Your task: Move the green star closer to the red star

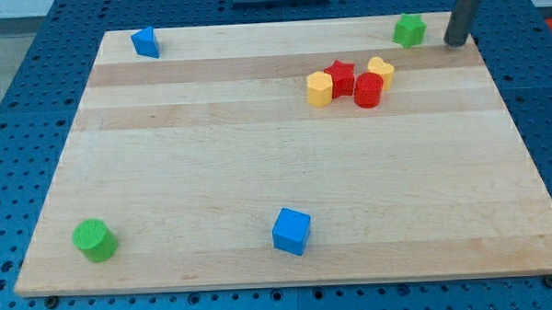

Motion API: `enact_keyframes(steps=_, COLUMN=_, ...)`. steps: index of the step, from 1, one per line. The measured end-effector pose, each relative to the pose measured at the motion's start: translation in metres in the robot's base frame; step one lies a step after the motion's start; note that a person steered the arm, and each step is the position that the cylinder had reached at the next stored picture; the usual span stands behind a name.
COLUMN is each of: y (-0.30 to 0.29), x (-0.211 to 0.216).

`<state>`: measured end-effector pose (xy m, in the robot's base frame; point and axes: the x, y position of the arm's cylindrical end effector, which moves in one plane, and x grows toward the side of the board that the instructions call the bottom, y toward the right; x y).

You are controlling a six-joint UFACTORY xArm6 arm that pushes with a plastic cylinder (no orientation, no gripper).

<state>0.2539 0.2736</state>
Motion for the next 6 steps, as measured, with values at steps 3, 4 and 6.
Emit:
enact_keyframes(steps=3, y=-0.052, x=-0.022)
enact_keyframes(steps=4, y=-0.083, x=-0.022)
enact_keyframes(steps=6, y=-0.132, x=-0.013)
